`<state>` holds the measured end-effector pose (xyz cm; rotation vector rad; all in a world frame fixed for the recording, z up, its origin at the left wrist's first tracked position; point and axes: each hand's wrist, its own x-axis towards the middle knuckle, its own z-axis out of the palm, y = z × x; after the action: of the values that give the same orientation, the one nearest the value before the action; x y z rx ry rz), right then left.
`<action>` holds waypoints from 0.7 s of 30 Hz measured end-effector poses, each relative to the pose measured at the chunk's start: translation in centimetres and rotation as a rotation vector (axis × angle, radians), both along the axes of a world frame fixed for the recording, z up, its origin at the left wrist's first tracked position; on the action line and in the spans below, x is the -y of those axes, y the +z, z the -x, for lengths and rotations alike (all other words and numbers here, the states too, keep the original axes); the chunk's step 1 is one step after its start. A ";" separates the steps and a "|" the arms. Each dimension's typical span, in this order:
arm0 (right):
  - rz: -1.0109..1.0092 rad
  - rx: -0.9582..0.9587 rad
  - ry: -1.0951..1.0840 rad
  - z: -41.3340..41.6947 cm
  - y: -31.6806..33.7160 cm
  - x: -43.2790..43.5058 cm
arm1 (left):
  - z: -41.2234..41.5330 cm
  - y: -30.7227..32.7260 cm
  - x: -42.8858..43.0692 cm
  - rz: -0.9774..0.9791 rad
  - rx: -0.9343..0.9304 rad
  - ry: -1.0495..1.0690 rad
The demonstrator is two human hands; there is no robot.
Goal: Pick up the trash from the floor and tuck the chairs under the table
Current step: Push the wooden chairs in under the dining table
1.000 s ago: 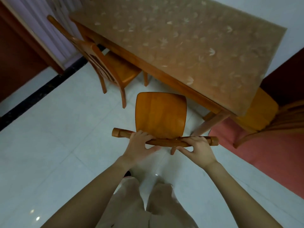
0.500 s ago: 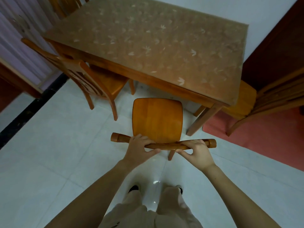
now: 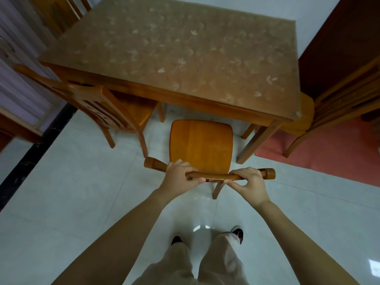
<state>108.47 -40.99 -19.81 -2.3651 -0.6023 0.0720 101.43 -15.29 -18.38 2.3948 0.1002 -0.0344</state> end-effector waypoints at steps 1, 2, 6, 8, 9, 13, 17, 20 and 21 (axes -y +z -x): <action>-0.008 0.001 -0.011 0.0 0.0 -0.5 | -0.2 0.0 -0.6 0.001 0.004 -0.004; -0.020 0.000 -0.023 0.0 0.0 -1.0 | -0.5 0.1 -1.1 -0.001 0.012 -0.012; -0.033 -0.037 -0.050 -0.5 -0.1 -3.0 | -1.9 0.3 -3.4 -0.010 0.025 -0.056; -0.034 -0.034 -0.055 -0.9 0.0 -4.0 | -2.7 0.3 -4.4 -0.025 0.011 -0.071; -0.033 -0.030 -0.062 -1.1 0.0 -4.4 | -3.1 0.3 -4.9 -0.034 0.004 -0.076; -0.033 -0.041 -0.097 -2.0 -0.1 -5.9 | -4.7 0.3 -6.3 -0.052 0.002 -0.082; -0.012 -0.053 -0.115 -3.2 -0.2 -6.9 | -6.4 0.3 -7.5 -0.065 -0.014 -0.094; 0.012 -0.067 -0.132 -4.2 -0.2 -7.5 | -7.6 0.2 -8.1 -0.065 -0.006 -0.094; 0.018 -0.074 -0.137 -4.5 -0.3 -7.7 | -8.1 0.2 -8.3 -0.068 -0.009 -0.094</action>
<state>113.01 -33.27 -20.06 -2.4026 -0.4043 0.1031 109.49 -6.99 -18.16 2.4664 -0.0066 -0.0869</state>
